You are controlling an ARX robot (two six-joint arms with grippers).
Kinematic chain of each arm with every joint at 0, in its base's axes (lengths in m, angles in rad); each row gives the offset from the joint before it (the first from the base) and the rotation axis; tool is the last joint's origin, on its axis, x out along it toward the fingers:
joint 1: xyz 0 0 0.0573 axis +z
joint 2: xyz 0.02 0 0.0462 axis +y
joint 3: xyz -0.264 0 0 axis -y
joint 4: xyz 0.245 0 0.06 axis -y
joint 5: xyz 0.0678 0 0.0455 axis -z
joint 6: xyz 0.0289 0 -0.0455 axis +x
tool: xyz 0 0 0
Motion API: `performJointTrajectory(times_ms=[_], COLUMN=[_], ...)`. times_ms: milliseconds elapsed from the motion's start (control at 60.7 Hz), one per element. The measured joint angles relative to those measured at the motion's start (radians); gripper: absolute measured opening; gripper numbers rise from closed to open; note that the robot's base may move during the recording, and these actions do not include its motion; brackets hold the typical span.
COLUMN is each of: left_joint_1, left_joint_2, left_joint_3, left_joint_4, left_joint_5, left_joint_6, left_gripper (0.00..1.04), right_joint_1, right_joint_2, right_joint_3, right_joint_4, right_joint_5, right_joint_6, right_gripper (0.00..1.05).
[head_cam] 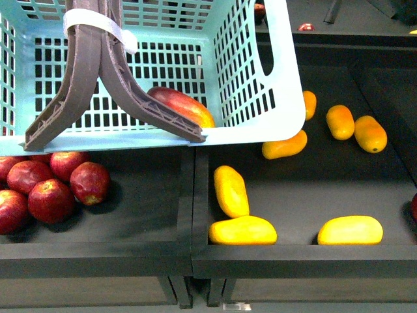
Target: Pick mango and avocado into basket
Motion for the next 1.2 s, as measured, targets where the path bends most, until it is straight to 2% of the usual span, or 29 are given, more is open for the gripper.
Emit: performJointTrajectory(times_ms=[181, 346, 527, 857, 1203], left_joint_1=[0.0, 0.0, 0.0, 0.0, 0.0], left_joint_2=[0.0, 0.0, 0.001, 0.001, 0.001], left_joint_3=[0.0, 0.0, 0.0, 0.0, 0.0], left_joint_4=[0.0, 0.0, 0.0, 0.0, 0.0], left_joint_5=[0.001, 0.005, 0.004, 0.004, 0.004], left_joint_6=[0.0, 0.0, 0.0, 0.0, -0.001], left_gripper=[0.06, 0.06, 0.06, 0.06, 0.06], right_joint_1=[-0.126, -0.155, -0.129, 0.004, 0.018], right_joint_2=[-0.144, -0.345, -0.564, -0.896, -0.947], right_joint_3=[-0.063, -0.157, -0.249, -0.42, -0.438], right_joint_4=[-0.056, -0.126, -0.234, -0.425, -0.448], right_joint_5=[0.028, 0.111, 0.216, 0.462, 0.484], right_joint_6=[0.058, 0.061, 0.052, 0.034, 0.034], right_gripper=[0.97, 0.97, 0.97, 0.97, 0.97])
